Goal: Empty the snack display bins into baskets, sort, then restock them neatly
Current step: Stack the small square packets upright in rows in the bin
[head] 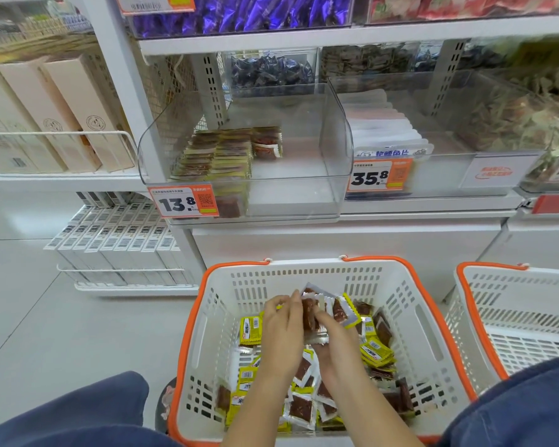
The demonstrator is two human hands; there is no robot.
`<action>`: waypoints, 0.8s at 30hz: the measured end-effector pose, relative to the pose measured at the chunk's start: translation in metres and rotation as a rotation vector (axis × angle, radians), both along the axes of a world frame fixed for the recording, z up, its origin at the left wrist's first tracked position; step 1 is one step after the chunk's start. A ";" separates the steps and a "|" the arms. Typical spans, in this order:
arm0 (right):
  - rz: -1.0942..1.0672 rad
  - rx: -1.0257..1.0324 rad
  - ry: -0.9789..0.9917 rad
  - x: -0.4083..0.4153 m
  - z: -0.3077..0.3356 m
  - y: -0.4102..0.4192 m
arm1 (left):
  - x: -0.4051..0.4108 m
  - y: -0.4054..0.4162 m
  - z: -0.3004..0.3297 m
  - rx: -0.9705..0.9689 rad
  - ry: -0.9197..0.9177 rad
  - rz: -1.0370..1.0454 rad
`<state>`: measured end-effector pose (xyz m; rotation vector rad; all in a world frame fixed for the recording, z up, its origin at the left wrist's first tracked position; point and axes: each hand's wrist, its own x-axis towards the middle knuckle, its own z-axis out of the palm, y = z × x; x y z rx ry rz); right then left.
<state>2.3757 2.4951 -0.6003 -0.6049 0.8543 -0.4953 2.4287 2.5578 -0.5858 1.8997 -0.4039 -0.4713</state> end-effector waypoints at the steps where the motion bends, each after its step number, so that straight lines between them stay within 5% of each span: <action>1: -0.003 0.029 -0.002 0.000 0.001 0.000 | 0.003 0.001 0.001 0.006 0.045 -0.006; 5: -0.010 0.094 -0.043 -0.002 0.009 0.000 | 0.017 0.009 -0.008 -0.213 0.546 0.011; 7: -0.019 0.073 -0.056 -0.002 0.011 -0.002 | 0.019 0.012 -0.006 -0.296 0.644 -0.047; 24: -0.121 -0.034 0.111 -0.008 0.031 -0.012 | 0.037 0.027 -0.005 -0.138 0.500 -0.171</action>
